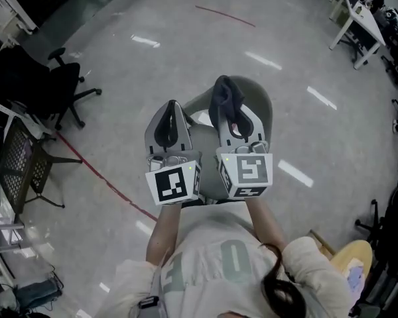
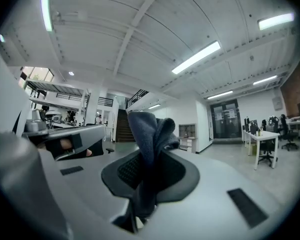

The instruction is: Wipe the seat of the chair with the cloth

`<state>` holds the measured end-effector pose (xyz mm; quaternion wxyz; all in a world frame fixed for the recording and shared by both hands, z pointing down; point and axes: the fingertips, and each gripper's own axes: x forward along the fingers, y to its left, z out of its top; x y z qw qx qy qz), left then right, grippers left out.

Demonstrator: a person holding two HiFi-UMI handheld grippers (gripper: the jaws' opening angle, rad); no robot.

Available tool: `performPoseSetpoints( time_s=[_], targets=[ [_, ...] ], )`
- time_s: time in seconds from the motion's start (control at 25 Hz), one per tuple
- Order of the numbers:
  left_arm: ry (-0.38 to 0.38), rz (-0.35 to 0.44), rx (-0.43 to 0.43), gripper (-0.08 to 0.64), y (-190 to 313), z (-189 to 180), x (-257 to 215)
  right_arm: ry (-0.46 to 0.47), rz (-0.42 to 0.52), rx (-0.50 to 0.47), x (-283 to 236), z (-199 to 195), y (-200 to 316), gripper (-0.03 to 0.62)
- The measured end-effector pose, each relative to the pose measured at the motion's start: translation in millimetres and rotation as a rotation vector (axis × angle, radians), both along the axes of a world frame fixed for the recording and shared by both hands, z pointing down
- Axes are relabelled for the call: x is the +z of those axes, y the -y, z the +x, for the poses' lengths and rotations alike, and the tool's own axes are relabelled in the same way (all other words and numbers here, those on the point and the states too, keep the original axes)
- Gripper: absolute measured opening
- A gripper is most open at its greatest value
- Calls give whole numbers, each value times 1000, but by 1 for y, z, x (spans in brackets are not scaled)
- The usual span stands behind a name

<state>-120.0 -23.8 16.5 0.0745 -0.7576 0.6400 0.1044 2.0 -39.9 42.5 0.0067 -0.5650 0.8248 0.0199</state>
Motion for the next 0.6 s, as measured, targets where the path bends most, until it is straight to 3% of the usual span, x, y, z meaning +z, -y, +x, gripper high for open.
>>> performPoseSetpoints(
  time_s=[0.6],
  targets=[
    [-4, 26, 9, 15, 1, 10, -17, 12, 7, -51, -5, -6, -2, 57]
  ],
)
